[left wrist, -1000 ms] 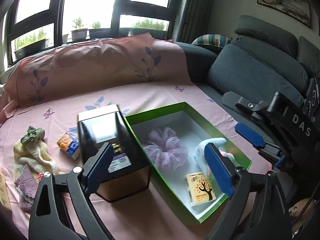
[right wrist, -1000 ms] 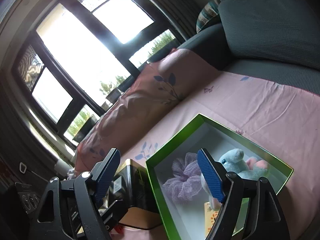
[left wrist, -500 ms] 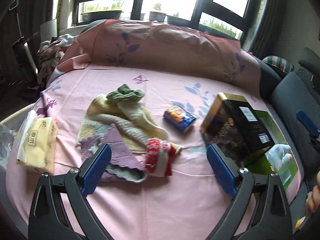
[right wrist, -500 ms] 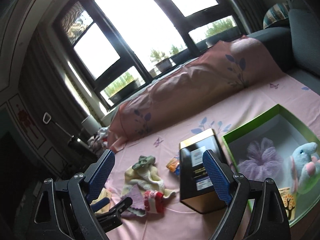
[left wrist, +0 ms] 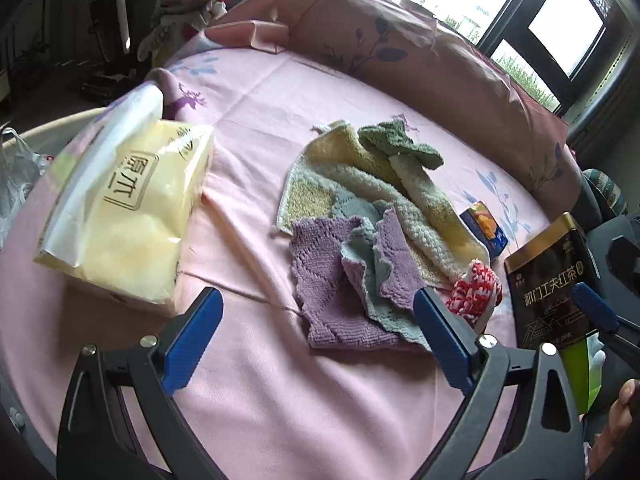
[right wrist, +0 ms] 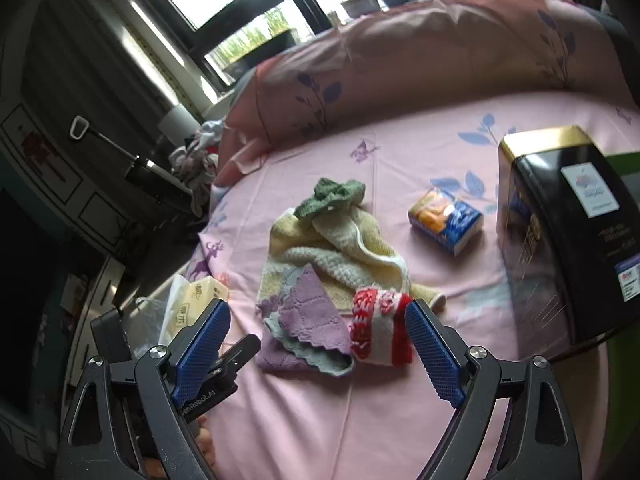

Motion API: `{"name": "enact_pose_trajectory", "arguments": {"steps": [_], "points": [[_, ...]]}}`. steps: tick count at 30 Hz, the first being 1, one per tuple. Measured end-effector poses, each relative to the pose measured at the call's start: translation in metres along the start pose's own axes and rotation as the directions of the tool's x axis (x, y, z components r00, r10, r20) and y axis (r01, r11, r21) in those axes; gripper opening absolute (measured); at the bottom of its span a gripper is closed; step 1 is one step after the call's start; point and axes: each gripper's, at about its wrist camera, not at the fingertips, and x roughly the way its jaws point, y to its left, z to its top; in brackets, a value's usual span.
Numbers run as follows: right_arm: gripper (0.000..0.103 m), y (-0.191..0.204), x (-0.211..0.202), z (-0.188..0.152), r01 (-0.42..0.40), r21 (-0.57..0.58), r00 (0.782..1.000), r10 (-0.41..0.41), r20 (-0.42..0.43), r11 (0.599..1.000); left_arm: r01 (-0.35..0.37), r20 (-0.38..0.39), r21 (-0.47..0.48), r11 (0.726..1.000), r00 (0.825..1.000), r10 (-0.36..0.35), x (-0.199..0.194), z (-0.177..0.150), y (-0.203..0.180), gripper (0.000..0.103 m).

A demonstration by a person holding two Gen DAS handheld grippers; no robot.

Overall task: Organize soft objects
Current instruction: 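Move the right gripper back to the knitted cloths on the bed, then grasp the purple and grey knitted cloths with the right gripper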

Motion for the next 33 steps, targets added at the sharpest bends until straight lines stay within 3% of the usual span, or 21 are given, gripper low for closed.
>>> {"name": "enact_pose_trajectory", "arguments": {"steps": [4, 9, 11, 15, 19, 21, 24, 25, 27, 30, 33], "points": [[0.088, 0.006, 0.027, -0.003, -0.059, 0.040, 0.996, 0.061, -0.066, 0.997, 0.011, -0.060, 0.008, 1.000, 0.998, -0.010, 0.013, -0.003, 0.002, 0.096], [0.068, 0.027, 0.070, -0.002, -0.069, -0.042, 0.985, 0.061, -0.161, 0.997, 0.015, -0.098, -0.020, 1.000, 0.995, -0.017, 0.023, -0.004, 0.007, 0.088], [0.067, 0.031, 0.089, -0.004, -0.060, -0.059, 0.977, 0.047, -0.209, 0.996, 0.010, -0.093, -0.019, 1.000, 0.996, -0.011, 0.024, -0.006, 0.007, 0.086], [0.068, 0.037, 0.118, -0.008, 0.034, -0.146, 0.965, -0.071, -0.251, 0.989, -0.014, -0.081, -0.008, 1.000, 0.997, 0.013, 0.026, -0.010, 0.002, 0.072], [0.068, 0.036, 0.141, -0.013, 0.116, -0.217, 0.942, -0.177, -0.286, 0.969, 0.051, -0.094, -0.034, 0.998, 0.994, -0.054, 0.027, -0.012, -0.002, 0.060], [0.068, 0.033, 0.149, -0.016, 0.091, -0.199, 0.930, -0.154, -0.334, 0.976, 0.069, -0.102, -0.058, 0.996, 0.992, -0.074, 0.030, -0.011, 0.001, 0.046], [0.067, 0.033, 0.149, -0.018, 0.078, -0.216, 0.934, -0.147, -0.327, 0.973, 0.073, -0.100, -0.064, 0.995, 0.992, -0.080, 0.028, -0.012, 0.003, 0.034], [0.063, 0.032, 0.148, -0.019, 0.061, -0.219, 0.935, -0.133, -0.330, 0.974, 0.093, -0.107, -0.070, 0.993, 0.989, -0.100, 0.029, -0.012, 0.003, 0.032], [0.044, 0.029, 0.146, -0.021, 0.014, -0.199, 0.934, -0.084, -0.349, 0.980, 0.111, -0.123, -0.076, 0.991, 0.985, -0.120, 0.030, -0.014, 0.002, 0.031], [0.035, 0.023, 0.145, -0.023, -0.064, -0.133, 0.925, 0.009, -0.379, 0.989, 0.100, -0.123, -0.027, 0.995, 0.987, -0.103, 0.028, -0.016, -0.007, 0.028], [0.031, 0.021, 0.142, -0.025, -0.103, -0.079, 0.916, 0.063, -0.395, 0.992, 0.164, -0.138, -0.050, 0.985, 0.976, -0.169, 0.025, -0.018, -0.010, 0.019]]}}
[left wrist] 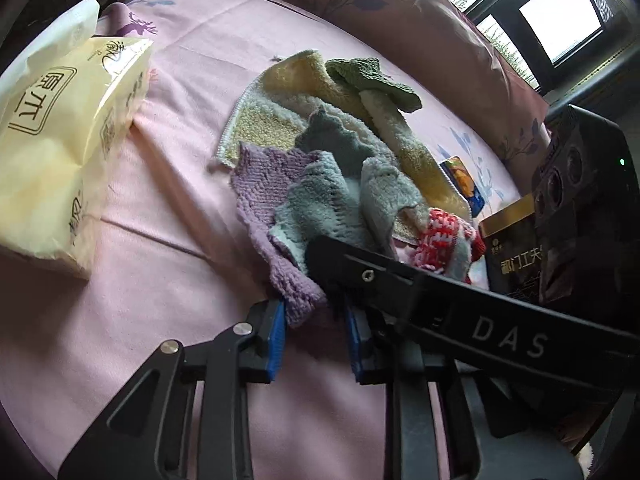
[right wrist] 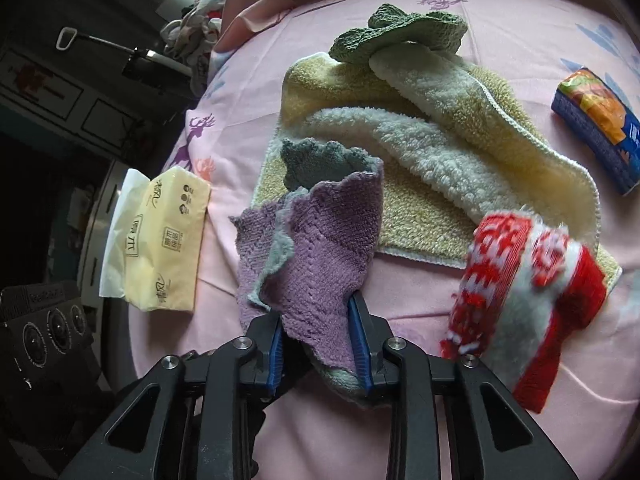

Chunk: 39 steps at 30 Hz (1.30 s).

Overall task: Organize soft objects
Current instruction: 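Grasp the purple and grey knitted cloths with the right gripper, then lift and carry the knitted cloths over the green box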

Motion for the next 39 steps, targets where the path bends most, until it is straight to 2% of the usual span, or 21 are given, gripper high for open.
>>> {"name": "enact_pose_trajectory", "arguments": {"steps": [3, 9, 14, 20, 26, 32, 39], "points": [[0.031, 0.008, -0.009, -0.005, 0.005, -0.024, 0.999, -0.004, 0.037, 1.000, -0.019, 0.038, 0.041, 0.999, 0.999, 0.018, -0.011, -0.004, -0.009, 0.019], [0.031, 0.030, -0.044, -0.014, 0.020, -0.065, 0.989, -0.010, 0.150, 0.998, 0.018, 0.136, 0.107, 0.994, 0.990, -0.033, -0.045, -0.008, -0.027, 0.019], [0.031, 0.040, -0.084, -0.026, 0.074, -0.099, 0.967, -0.047, 0.249, 0.992, 0.080, 0.208, 0.156, 0.985, 0.972, -0.112, -0.066, -0.017, -0.045, 0.019], [0.031, 0.044, -0.121, -0.041, 0.117, -0.110, 0.938, -0.073, 0.340, 0.987, 0.102, 0.249, 0.243, 0.965, 0.955, -0.164, -0.083, -0.025, -0.078, 0.019], [0.031, 0.045, -0.162, -0.058, 0.145, -0.124, 0.897, -0.078, 0.436, 0.982, 0.096, 0.314, 0.321, 0.942, 0.928, -0.202, -0.105, -0.039, -0.113, 0.019], [0.031, 0.036, -0.210, -0.075, 0.168, -0.118, 0.835, -0.078, 0.544, 0.979, 0.108, 0.343, 0.425, 0.899, 0.900, -0.270, -0.122, -0.048, -0.154, 0.019], [0.031, -0.002, -0.254, -0.090, 0.177, -0.048, 0.775, -0.109, 0.623, 0.983, 0.133, 0.306, 0.523, 0.842, 0.893, -0.331, -0.110, -0.056, -0.207, 0.019]]}}
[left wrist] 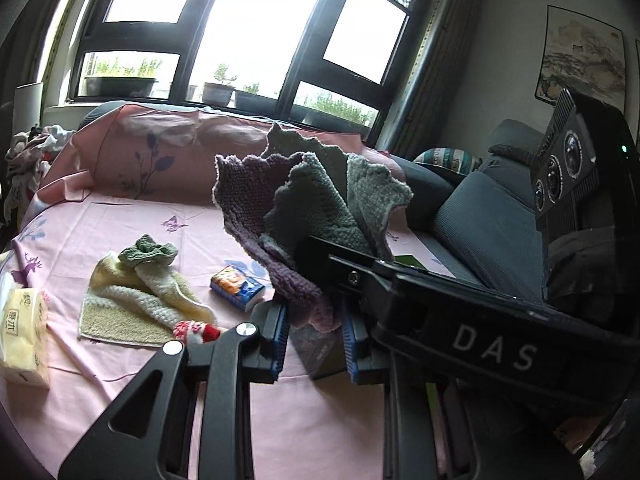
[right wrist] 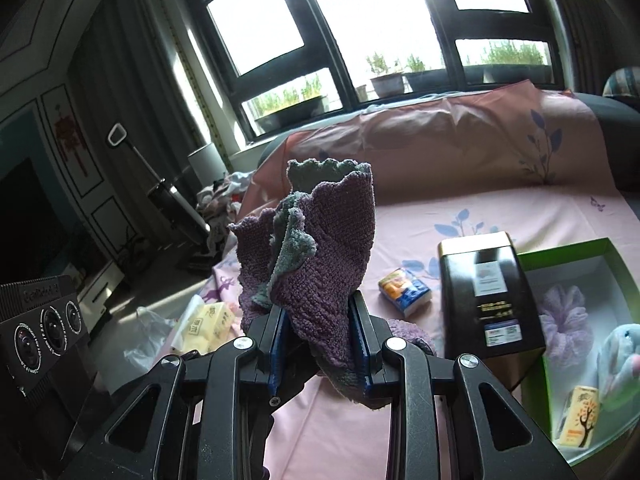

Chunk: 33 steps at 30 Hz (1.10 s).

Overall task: Organize soft objects
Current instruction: 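Lift and carry the knitted cloths over the green box, then lower the cloths into the box and open the right gripper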

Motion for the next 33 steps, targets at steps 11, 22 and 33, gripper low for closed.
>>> {"name": "enact_pose_trajectory", "arguments": {"steps": [11, 22, 33], "points": [[0.031, -0.098, -0.045, 0.004, 0.022, 0.249, 0.992, -0.052, 0.117, 0.968, 0.069, -0.079, 0.141, 0.988, 0.995, -0.059, 0.068, 0.013, -0.082, 0.020], [0.031, -0.182, -0.056, -0.007, -0.028, 0.438, 0.980, -0.060, 0.187, 0.898, 0.041, -0.149, 0.250, 0.967, 0.989, -0.004, 0.129, 0.007, -0.129, 0.020], [0.031, -0.237, -0.055, -0.026, 0.016, 0.589, 0.975, -0.143, 0.169, 0.808, 0.010, -0.245, 0.264, 0.964, 0.968, 0.057, 0.189, -0.007, -0.152, 0.023]]}}
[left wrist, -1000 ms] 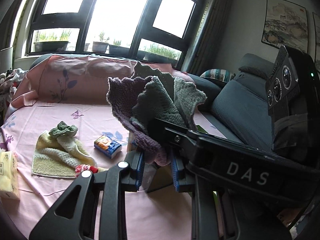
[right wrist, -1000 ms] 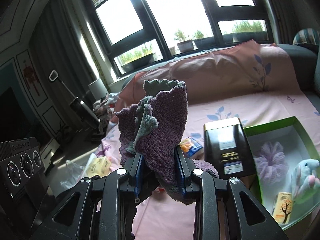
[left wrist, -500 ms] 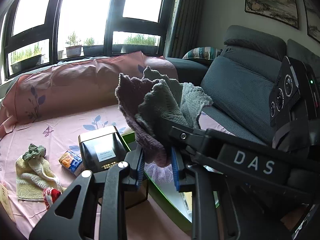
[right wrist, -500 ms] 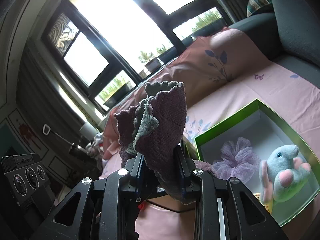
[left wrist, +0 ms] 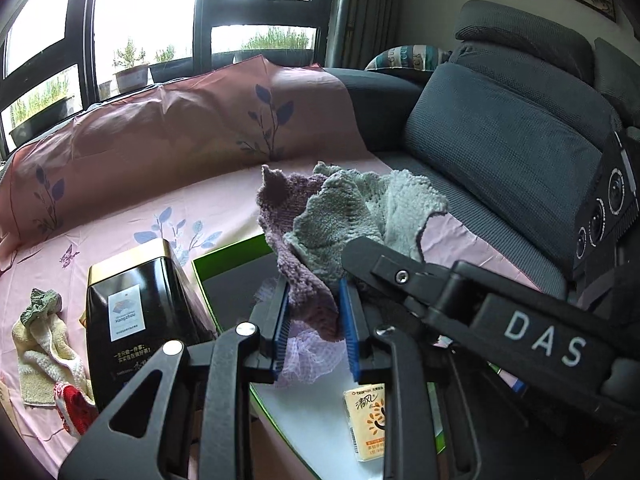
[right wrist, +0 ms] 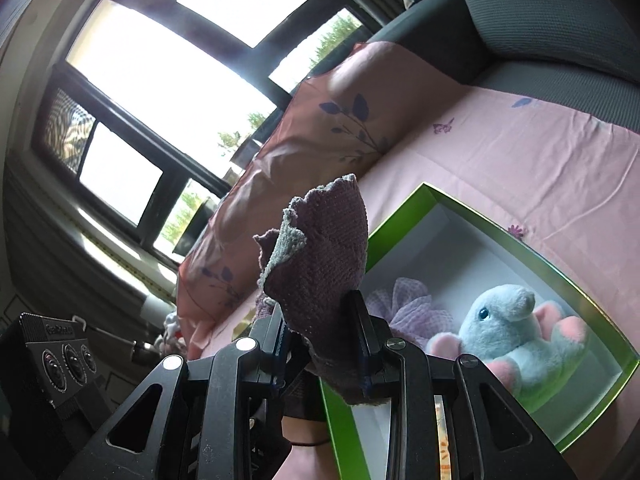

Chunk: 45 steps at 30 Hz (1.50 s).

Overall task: Organize soft objects
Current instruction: 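Lower the cloths into the box and open the right gripper, then move the right gripper back to the red-and-white knitted sock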

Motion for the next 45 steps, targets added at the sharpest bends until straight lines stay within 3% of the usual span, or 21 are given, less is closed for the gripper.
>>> {"name": "enact_pose_trajectory", "arguments": {"steps": [4, 7, 10, 12, 13, 15, 18, 20, 27, 31, 35, 38, 42, 45], "points": [[0.031, -0.006, -0.004, 0.004, 0.035, 0.028, 0.998, -0.036, 0.053, 0.999, -0.024, -0.007, -0.002, 1.000, 1.000, 0.024, 0.002, 0.001, -0.003, 0.023], [0.031, -0.006, -0.005, 0.007, 0.035, 0.040, 0.998, -0.037, 0.048, 0.999, -0.001, 0.002, -0.005, 1.000, 1.000, 0.001, -0.007, 0.000, 0.000, 0.028], [0.049, -0.001, -0.008, 0.007, 0.106, 0.024, 0.993, -0.107, 0.043, 0.994, -0.010, 0.025, 0.001, 1.000, 1.000, 0.010, -0.022, -0.001, 0.005, 0.039], [0.068, 0.003, -0.012, 0.005, 0.115, 0.011, 0.992, -0.116, 0.054, 0.993, -0.006, 0.046, -0.007, 1.000, 0.999, 0.006, -0.036, 0.000, 0.011, 0.045], [0.071, 0.005, -0.013, 0.005, 0.110, 0.008, 0.992, -0.110, 0.053, 0.994, 0.001, 0.058, -0.016, 1.000, 0.998, 0.000, -0.042, 0.000, 0.016, 0.048], [0.073, 0.011, -0.015, 0.003, 0.108, -0.011, 0.993, -0.107, 0.053, 0.994, 0.014, 0.089, -0.036, 0.999, 0.996, -0.011, -0.059, -0.001, 0.026, 0.066], [0.081, 0.025, -0.022, -0.002, 0.153, -0.049, 0.986, -0.149, 0.080, 0.987, 0.004, 0.129, -0.052, 0.999, 0.992, 0.003, -0.084, -0.004, 0.044, 0.078], [0.082, 0.035, -0.028, -0.005, 0.167, -0.073, 0.982, -0.159, 0.103, 0.983, -0.021, 0.144, -0.065, 0.998, 0.989, 0.030, -0.099, -0.009, 0.058, 0.083], [0.083, 0.071, -0.028, -0.020, 0.166, -0.139, 0.983, -0.154, 0.097, 0.976, -0.123, 0.154, -0.171, 0.978, 0.977, 0.150, -0.146, -0.040, 0.128, 0.084], [0.083, 0.100, -0.021, -0.037, 0.157, -0.220, 0.986, -0.142, 0.082, 0.963, -0.225, 0.119, -0.238, 0.945, 0.959, 0.258, -0.162, -0.066, 0.170, 0.084], [0.083, 0.128, -0.003, -0.055, 0.115, -0.295, 0.993, -0.112, 0.027, 0.948, -0.332, 0.063, -0.348, 0.877, 0.925, 0.375, -0.170, -0.093, 0.214, 0.084], [0.083, 0.149, 0.011, -0.071, 0.110, -0.346, 0.993, -0.117, 0.002, 0.932, -0.333, 0.029, -0.408, 0.850, 0.926, 0.377, -0.170, -0.114, 0.241, 0.084], [0.083, 0.176, 0.032, -0.096, 0.058, -0.429, 0.992, -0.099, -0.074, 0.901, -0.396, -0.039, -0.451, 0.800, 0.904, 0.426, -0.161, -0.139, 0.267, 0.084], [0.083, 0.192, 0.053, -0.118, 0.010, -0.471, 0.983, -0.094, -0.155, 0.882, -0.402, -0.103, -0.489, 0.774, 0.908, 0.407, -0.147, -0.156, 0.288, 0.084]]}}
